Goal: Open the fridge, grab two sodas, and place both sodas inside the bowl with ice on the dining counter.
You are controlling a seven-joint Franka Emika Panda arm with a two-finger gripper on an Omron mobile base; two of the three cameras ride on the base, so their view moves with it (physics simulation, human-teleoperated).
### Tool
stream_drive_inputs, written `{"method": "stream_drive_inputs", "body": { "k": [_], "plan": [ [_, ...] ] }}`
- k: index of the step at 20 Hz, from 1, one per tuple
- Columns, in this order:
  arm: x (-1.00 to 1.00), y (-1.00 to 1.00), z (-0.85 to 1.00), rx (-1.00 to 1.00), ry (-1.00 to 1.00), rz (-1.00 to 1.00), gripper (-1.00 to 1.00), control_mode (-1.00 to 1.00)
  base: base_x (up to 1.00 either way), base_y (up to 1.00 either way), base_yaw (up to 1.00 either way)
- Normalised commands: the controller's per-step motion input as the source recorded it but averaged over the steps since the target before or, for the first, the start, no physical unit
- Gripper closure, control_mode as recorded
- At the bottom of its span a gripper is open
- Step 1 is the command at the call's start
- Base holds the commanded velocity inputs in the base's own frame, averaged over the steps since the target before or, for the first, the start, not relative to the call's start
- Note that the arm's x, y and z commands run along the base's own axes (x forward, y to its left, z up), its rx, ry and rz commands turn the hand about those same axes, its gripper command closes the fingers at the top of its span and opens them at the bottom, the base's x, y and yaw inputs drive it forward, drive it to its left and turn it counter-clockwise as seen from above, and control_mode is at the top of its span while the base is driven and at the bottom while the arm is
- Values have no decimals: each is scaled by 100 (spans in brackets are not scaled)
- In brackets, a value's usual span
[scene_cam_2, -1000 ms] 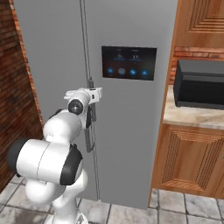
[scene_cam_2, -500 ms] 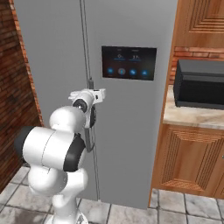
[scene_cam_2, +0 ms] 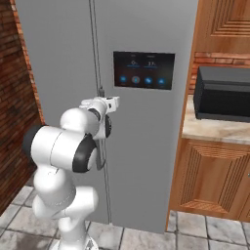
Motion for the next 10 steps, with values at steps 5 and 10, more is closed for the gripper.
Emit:
{"method": "stream_drive_inputs", "body": {
  "k": [5,10],
  "plan": [
    [48,0,-13,0,0,0,100,-100,0,0,0],
    [0,2,-9,-2,0,0,100,-100,0,0,0]
  ]
}}
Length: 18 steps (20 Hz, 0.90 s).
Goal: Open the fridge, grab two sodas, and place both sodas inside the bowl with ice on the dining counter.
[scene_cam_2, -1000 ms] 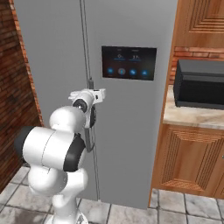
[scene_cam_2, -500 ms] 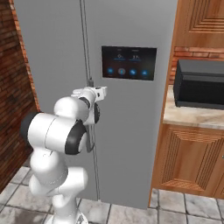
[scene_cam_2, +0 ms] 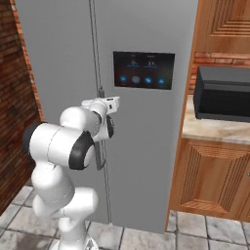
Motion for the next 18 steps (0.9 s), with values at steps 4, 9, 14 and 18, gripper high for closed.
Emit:
{"method": "stream_drive_inputs", "body": {
  "k": [4,9,14,18],
  "plan": [
    [-67,-10,5,3,0,-8,100,-100,0,0,0],
    [-89,-16,26,9,0,-10,100,-100,0,0,0],
    [-88,-16,48,8,0,-8,100,-100,0,0,0],
    [-86,-25,56,8,0,-6,100,-100,0,0,0]
  ]
}}
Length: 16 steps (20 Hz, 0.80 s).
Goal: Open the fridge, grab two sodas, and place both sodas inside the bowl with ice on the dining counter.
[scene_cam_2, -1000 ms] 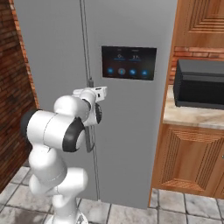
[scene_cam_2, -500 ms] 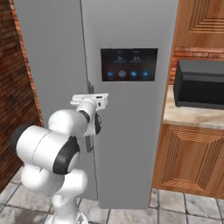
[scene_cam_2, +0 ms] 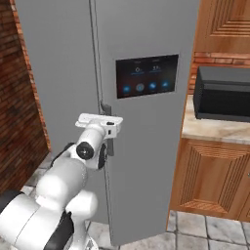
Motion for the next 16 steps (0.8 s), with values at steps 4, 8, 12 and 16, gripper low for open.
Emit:
{"method": "stream_drive_inputs", "body": {
  "k": [4,8,12,16],
  "plan": [
    [-87,-35,58,9,4,-4,100,-100,0,0,0],
    [-86,-37,66,9,7,-3,100,-100,0,0,0],
    [-84,-34,66,10,8,-3,100,-100,0,0,0],
    [-83,-25,59,10,10,-5,100,-100,0,0,0]
  ]
}}
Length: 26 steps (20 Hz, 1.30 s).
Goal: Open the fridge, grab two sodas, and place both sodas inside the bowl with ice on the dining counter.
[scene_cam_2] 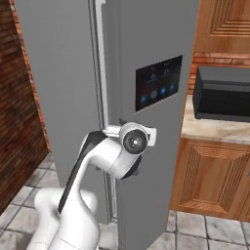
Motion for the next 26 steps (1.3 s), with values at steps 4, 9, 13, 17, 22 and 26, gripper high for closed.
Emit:
{"method": "stream_drive_inputs", "body": {
  "k": [4,9,13,17,22,26],
  "plan": [
    [-81,-15,48,8,7,-7,100,-100,0,0,0],
    [-61,13,7,-2,0,-5,100,-100,0,0,0],
    [-8,21,-6,-5,0,-2,-100,-100,0,0,0],
    [-15,12,0,-6,-3,-2,-100,-100,0,0,0],
    [-24,-2,0,-2,-4,-2,-100,-100,0,0,0],
    [-43,-19,0,0,-10,-4,-100,-100,0,0,0]
  ]
}}
